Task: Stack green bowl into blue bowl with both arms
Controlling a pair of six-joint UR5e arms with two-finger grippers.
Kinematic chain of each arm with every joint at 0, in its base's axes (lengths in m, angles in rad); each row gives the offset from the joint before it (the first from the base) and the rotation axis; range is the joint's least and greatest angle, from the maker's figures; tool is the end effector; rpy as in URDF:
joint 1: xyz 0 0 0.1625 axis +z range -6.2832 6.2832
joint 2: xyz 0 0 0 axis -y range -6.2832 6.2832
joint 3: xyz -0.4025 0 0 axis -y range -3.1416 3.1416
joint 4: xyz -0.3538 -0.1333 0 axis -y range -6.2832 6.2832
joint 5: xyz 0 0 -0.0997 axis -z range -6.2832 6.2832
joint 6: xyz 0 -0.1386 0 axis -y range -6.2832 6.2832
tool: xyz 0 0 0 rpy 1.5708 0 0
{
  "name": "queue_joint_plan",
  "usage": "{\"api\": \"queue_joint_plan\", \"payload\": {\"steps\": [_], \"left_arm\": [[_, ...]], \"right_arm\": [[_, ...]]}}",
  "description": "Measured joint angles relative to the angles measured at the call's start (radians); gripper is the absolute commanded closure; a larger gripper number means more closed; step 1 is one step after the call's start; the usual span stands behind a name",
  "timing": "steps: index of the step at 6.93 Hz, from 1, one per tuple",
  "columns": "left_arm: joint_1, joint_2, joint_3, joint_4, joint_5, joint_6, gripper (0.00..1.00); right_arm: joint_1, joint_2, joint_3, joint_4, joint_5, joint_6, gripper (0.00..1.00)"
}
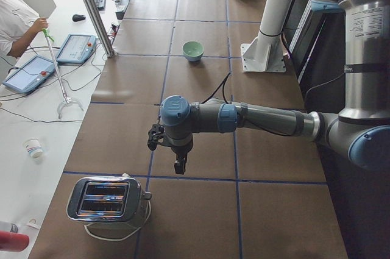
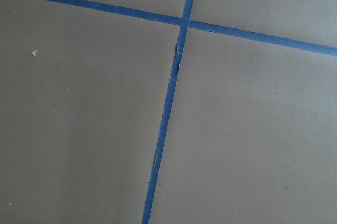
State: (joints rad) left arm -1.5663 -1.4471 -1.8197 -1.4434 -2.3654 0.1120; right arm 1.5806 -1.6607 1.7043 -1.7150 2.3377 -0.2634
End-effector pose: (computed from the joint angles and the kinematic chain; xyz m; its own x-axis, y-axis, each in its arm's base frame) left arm -0.0326 -0.4010 0.6151 0.6957 0.1133 -0.7094 -0.0828 0.9935 0.0776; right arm 0.0411 -0.4061 0.6573 0.6971 -0.1849 0.6927 0.1779 0.9806 0.0828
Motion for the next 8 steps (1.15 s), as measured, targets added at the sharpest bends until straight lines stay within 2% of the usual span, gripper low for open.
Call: {"api": "queue_joint_plan", "payload": {"steps": [3,8], "left_arm": [[0.001,0.009,0.002,-0.061,0.002,0.0,0.0],[0.009,0.005,0.0,-0.062,0.009,0.0,0.0]], "right_arm": [[-0.005,-0.002,0.0,0.001,0.0,0.0,0.0],[-0.011,-0.001,0.003,0.002,0.0,-0.002,0.0]]}}
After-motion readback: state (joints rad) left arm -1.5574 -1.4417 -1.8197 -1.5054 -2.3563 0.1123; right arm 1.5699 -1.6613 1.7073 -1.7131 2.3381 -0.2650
